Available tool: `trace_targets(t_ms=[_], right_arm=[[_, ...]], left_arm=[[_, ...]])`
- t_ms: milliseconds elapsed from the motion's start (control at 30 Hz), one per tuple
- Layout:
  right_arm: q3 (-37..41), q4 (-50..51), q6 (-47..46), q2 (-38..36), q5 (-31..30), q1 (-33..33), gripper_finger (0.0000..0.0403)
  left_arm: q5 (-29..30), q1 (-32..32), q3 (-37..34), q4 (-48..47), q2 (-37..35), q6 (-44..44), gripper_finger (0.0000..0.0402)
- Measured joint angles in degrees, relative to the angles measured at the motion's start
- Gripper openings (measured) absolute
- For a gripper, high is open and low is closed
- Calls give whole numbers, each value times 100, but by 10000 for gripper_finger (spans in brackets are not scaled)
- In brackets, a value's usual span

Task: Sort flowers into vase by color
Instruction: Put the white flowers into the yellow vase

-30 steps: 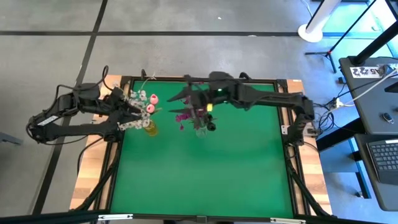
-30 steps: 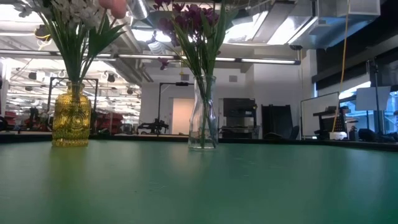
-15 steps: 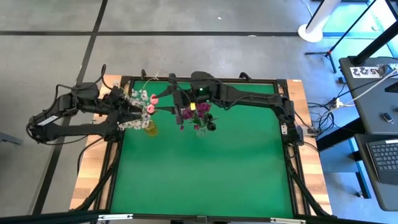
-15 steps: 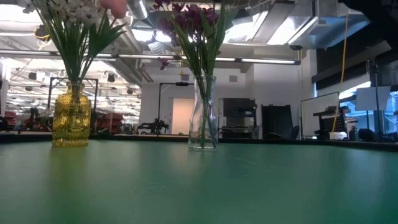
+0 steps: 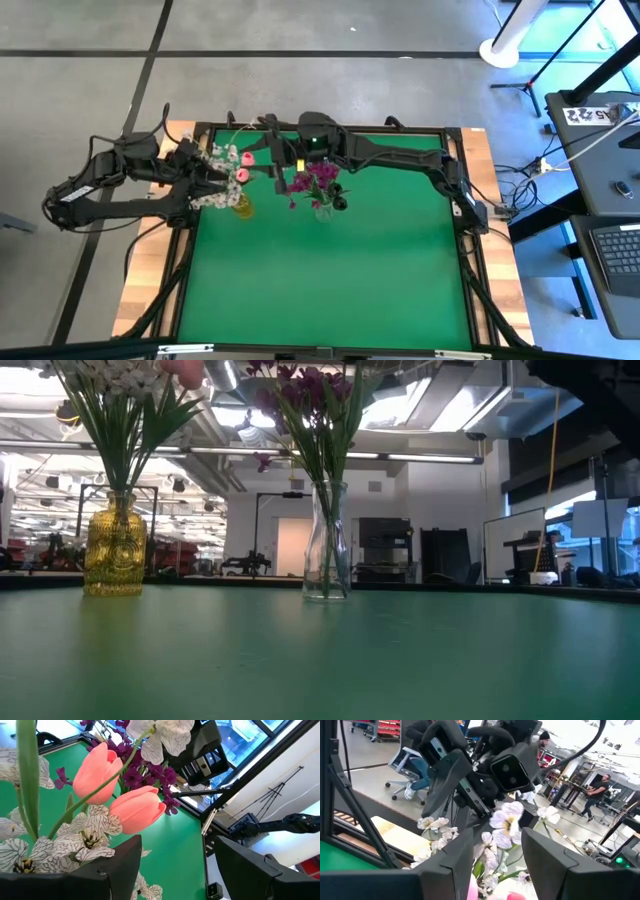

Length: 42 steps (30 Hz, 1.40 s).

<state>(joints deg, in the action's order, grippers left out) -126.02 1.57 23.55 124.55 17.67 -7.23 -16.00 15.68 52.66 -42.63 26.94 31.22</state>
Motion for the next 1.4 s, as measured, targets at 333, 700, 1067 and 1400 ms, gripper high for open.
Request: trace_targets(t_ms=[333, 700, 1067, 1400], right_arm=[[0, -36, 139, 2, -192, -31, 166], [0, -5, 524, 2, -509, -43, 166], [0, 91, 725, 1, -622, -42, 166], [0, -131, 287, 1, 434, 56, 166]], left_arm=[[-541, 0, 0, 282, 11, 63, 245], [-1102, 0, 0, 391, 11, 116, 245], [-1823, 0, 0, 435, 11, 127, 245], [-1819, 2, 0, 433, 11, 129, 245]])
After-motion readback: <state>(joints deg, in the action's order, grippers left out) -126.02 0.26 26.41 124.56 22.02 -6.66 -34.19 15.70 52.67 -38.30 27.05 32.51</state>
